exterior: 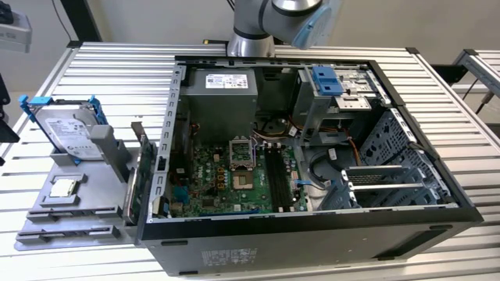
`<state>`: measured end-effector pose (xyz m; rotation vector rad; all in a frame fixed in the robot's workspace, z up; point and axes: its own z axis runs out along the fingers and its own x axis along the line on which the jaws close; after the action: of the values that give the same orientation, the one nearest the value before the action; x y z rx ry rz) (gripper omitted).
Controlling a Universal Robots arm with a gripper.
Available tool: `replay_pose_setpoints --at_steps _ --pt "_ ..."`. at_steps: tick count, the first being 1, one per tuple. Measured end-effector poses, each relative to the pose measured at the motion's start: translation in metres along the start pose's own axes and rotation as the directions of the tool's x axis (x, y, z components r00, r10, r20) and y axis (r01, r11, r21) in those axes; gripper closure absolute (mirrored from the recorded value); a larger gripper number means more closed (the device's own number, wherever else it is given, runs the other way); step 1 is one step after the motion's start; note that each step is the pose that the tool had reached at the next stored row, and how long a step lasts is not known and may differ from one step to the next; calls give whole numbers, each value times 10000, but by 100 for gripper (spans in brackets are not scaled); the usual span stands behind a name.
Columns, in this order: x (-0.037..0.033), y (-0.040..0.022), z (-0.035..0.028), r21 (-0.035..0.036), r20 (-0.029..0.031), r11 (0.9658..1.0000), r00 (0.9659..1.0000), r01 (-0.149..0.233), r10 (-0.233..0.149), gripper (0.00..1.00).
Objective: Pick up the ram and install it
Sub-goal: 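Pick up the ram and move it above insertion slot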
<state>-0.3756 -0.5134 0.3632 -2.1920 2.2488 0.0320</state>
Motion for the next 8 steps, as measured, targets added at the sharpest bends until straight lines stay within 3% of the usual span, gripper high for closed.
replay_pose_setpoints --at_steps 8 --pt "3 -1 15 0 0 10000 10000 36 -36 0"
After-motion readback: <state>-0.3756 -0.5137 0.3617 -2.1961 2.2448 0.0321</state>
